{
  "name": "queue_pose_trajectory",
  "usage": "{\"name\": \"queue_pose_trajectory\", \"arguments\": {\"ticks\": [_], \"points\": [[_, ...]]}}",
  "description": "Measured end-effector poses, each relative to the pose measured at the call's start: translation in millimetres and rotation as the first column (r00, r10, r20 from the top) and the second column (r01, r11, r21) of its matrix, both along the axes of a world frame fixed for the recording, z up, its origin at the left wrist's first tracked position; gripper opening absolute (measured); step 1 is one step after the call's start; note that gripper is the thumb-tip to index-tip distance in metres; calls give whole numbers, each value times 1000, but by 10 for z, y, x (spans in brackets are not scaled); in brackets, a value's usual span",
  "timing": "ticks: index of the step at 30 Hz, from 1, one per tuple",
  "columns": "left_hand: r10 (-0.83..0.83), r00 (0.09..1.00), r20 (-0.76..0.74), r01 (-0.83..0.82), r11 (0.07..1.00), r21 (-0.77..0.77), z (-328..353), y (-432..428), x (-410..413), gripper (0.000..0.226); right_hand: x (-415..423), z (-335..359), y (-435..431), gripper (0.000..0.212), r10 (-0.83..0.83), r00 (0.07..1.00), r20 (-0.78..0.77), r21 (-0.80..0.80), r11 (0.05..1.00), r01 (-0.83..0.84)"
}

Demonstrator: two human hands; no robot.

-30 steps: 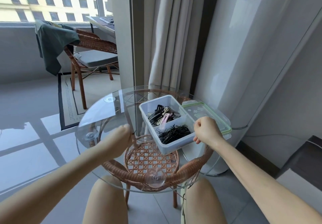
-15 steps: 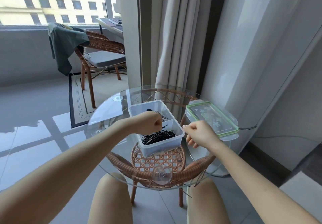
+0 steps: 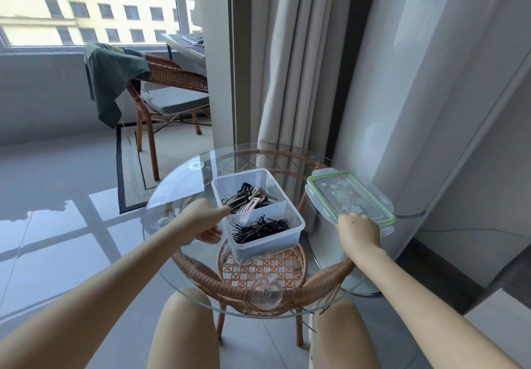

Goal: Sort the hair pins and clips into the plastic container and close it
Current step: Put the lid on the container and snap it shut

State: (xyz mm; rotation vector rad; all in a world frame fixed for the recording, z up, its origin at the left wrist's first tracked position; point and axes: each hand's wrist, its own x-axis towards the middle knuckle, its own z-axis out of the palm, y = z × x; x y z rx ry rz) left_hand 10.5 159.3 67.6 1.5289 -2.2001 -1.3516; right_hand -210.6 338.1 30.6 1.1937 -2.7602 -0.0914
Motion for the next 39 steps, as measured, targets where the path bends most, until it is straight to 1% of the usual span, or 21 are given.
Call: {"name": "queue_pose_trajectory", "arguments": {"ticks": [1, 4, 6, 9, 12, 15, 18, 20, 22, 23, 24, 25, 26, 27, 28, 30, 32, 34, 36, 37, 39], "points": [[29, 999, -36, -28, 999, 31, -6, -3, -40, 38, 10, 16, 12, 20, 18, 999, -31, 6, 1000, -18], [97, 988, -116, -88, 993, 79, 56, 25, -179, 30, 30, 56, 36, 25, 50, 997, -50, 68, 997, -47], [145, 974, -173, -122, 982, 142, 93, 26, -265, 26, 41, 49, 56, 24, 42, 997, -60, 54, 998, -39], [245, 935, -257, -181, 951, 249, 77, -14, -376, 27, 30, 9, 107, 12, -3, 997, -81, -97, 995, -5], [354, 873, -335, -216, 897, 386, -4, -56, -455, 22, 0, 68, 125, 17, -54, 998, 9, -270, 961, 55], [451, 812, -371, -230, 831, 506, -69, -87, -529, 18, -36, 254, 140, 23, -74, 997, 31, -488, 869, 80], [484, 790, -377, -204, 787, 583, -69, -23, -573, 14, -31, 497, 154, 25, -35, 997, 70, -682, 728, 73], [461, 818, -344, -160, 757, 633, -32, 102, -542, 13, -38, 636, 145, 27, 3, 992, 125, -753, 651, 93], [365, 878, -310, -86, 757, 647, 24, 222, -441, 19, -36, 726, 114, 27, 68, 984, 164, -793, 603, 91], [298, 910, -288, -56, 777, 627, 66, 257, -368, 25, -30, 755, 93, 26, 109, 979, 170, -812, 579, 77], [227, 939, -259, -42, 821, 570, 124, 265, -282, 30, -16, 794, 76, 24, 151, 974, 167, -835, 547, 59], [168, 958, -232, -43, 884, 466, 191, 249, -191, 33, 5, 851, 62, 22, 187, 969, 160, -862, 505, 44], [134, 966, -221, -56, 943, 327, 264, 206, -104, 33, 29, 934, 49, 22, 215, 966, 146, -889, 456, 33], [121, 965, -233, -80, 981, 178, 329, 126, -25, 32, 48, 1041, 34, 22, 237, 963, 127, -914, 405, 21], [116, 956, -269, -105, 993, 57, 397, 31, 37, 31, 61, 1164, 7, 22, 255, 961, 110, -933, 360, 11], [72, 930, -361, -109, 991, -82, 535, -155, 99, 29, 56, 1412, -108, 26, 303, 945, 124, -952, 304, 27], [-11, 923, -386, -41, 991, -127, 653, -295, 78, 33, 29, 1559, -341, 32, 367, 907, 209, -940, 331, 83], [-40, 896, -443, 29, 999, -32, 719, -414, 9, 36, 19, 1569, -654, 37, 422, 840, 340, -907, 384, 174], [32, 841, -539, 31, 994, 107, 728, -513, -34, 30, 19, 1472, -949, 42, 437, 762, 478, -856, 425, 293], [78, 825, -559, 1, 990, 139, 700, -579, -34, 25, -3, 1382, -1075, 44, 417, 728, 544, -816, 464, 345], [133, 838, -529, -55, 985, 160, 611, -708, -22, 18, -70, 1162, -1263, 43, 338, 660, 671, -705, 565, 428]]}}
